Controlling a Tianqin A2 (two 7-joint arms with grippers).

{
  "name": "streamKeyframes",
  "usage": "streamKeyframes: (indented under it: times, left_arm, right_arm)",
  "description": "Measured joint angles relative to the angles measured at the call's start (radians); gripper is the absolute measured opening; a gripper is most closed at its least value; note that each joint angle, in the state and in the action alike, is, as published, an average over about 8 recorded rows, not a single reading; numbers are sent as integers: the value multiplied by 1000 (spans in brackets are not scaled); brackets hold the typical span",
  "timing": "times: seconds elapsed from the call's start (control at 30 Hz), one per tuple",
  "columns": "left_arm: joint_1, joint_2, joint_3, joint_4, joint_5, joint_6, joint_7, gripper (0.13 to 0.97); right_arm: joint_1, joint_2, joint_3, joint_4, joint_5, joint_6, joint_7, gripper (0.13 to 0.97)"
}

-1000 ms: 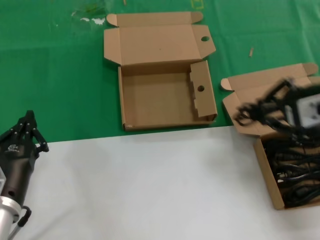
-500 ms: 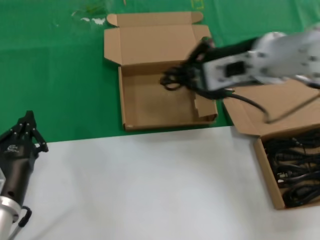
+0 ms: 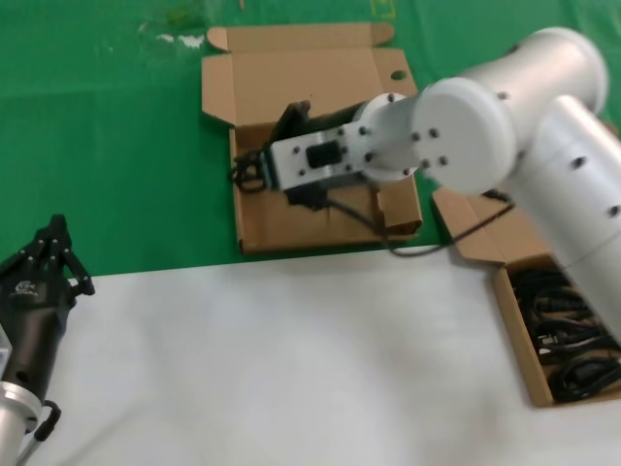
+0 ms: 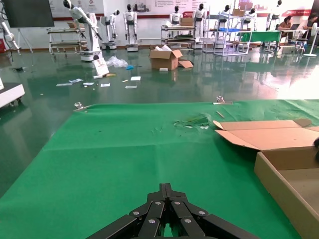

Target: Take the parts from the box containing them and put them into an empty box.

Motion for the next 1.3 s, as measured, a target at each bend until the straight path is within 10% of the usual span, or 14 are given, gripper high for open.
streamKeyframes:
  times: [0.67, 1.3]
  left_arm:
    - [0, 0, 0, 0, 0, 0, 0, 140]
    - [0, 0, 0, 0, 0, 0, 0, 140]
  right_arm:
    - [-12, -78, -4, -200, -39, 128, -75, 293]
    - [-273, 128, 192, 267, 62, 121, 57, 594]
